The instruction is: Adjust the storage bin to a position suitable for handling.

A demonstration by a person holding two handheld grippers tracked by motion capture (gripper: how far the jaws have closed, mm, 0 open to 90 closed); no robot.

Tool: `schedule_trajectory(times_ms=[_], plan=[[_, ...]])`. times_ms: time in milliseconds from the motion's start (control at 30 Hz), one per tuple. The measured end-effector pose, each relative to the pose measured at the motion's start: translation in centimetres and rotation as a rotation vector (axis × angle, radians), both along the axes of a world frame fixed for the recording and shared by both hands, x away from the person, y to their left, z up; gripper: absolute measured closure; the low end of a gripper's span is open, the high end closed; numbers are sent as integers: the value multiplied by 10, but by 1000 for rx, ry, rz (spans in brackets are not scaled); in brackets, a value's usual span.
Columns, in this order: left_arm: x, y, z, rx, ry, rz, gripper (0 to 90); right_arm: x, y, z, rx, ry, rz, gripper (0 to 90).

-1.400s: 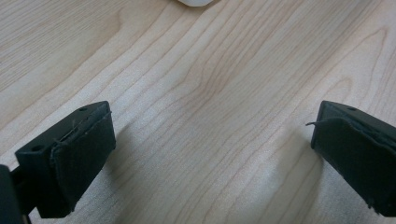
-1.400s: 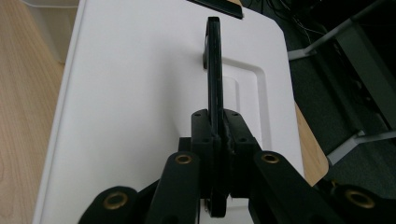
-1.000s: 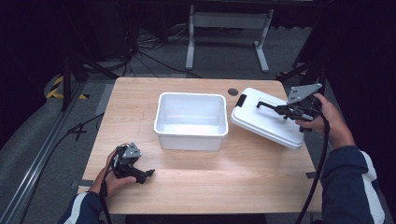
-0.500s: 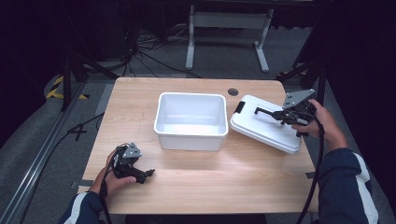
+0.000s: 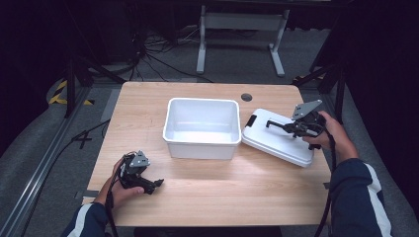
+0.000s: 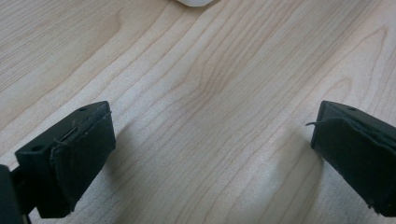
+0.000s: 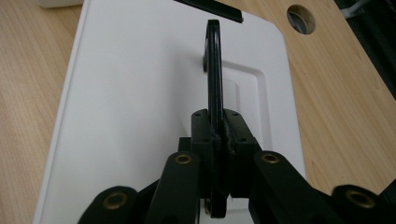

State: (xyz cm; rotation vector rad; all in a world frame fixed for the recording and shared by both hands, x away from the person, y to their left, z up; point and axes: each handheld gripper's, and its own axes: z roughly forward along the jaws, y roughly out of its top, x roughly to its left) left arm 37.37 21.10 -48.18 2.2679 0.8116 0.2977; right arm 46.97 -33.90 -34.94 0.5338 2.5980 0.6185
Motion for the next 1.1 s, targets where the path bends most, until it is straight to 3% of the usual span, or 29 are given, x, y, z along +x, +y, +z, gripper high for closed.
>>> schedule_trajectory(times_ms=[533,900,1100], plan=[[1,0,0,6,-3,-10,2,5,3,-27,17,54,0,846],[1,0,0,6,-3,-12,2,8,5,-38,15,59,-19,841],[1,0,0,5,-3,-12,2,10,3,-40,51,51,-50,825]])
